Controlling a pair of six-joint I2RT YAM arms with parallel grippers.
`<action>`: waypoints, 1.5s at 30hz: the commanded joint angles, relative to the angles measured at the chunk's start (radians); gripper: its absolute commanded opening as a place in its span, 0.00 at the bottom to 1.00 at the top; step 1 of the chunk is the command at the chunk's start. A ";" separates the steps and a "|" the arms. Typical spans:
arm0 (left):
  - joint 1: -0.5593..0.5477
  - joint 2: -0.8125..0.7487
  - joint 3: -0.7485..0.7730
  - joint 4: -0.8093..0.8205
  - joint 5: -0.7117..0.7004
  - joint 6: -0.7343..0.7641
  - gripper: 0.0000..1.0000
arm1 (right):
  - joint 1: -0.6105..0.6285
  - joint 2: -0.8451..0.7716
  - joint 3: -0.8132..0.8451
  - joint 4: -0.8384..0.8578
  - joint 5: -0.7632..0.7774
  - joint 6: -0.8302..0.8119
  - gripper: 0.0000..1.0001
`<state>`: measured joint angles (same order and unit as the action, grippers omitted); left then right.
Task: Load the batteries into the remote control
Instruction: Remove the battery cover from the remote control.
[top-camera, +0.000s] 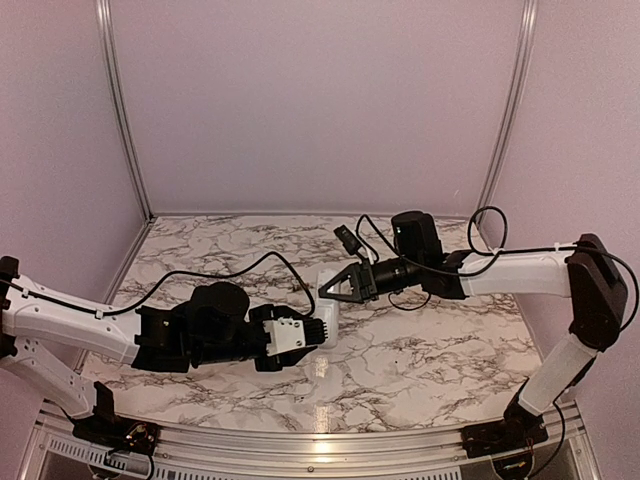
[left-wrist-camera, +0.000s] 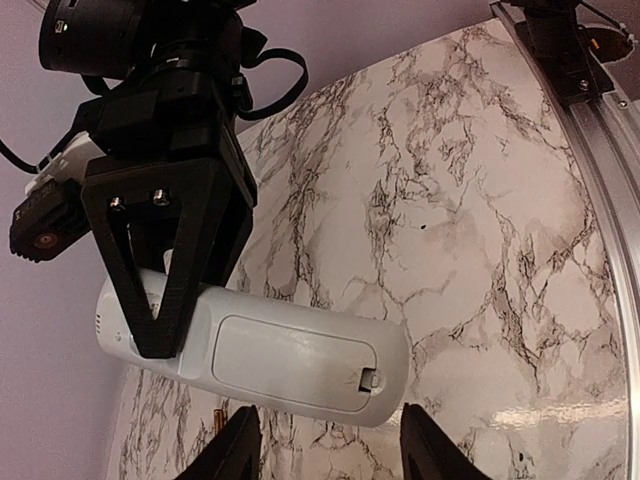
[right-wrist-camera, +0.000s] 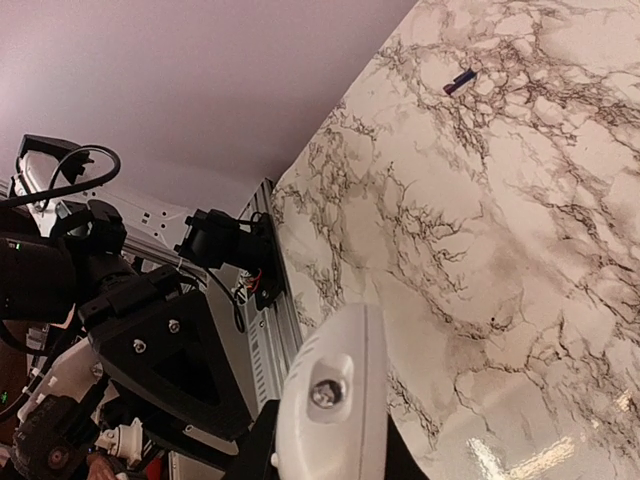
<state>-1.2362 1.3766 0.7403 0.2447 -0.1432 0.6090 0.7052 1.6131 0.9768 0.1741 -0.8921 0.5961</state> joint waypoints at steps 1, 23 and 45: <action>-0.012 0.026 0.042 -0.024 0.001 0.020 0.49 | 0.017 0.018 0.012 0.047 -0.002 0.020 0.00; -0.016 0.088 0.082 -0.060 -0.070 0.045 0.47 | 0.046 0.023 0.013 0.054 -0.015 0.031 0.00; -0.016 0.086 0.095 -0.009 -0.156 0.088 0.40 | 0.052 0.043 0.027 0.004 -0.023 0.004 0.00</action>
<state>-1.2587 1.4799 0.8181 0.2024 -0.2470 0.6758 0.7349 1.6333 0.9771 0.2016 -0.8738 0.5972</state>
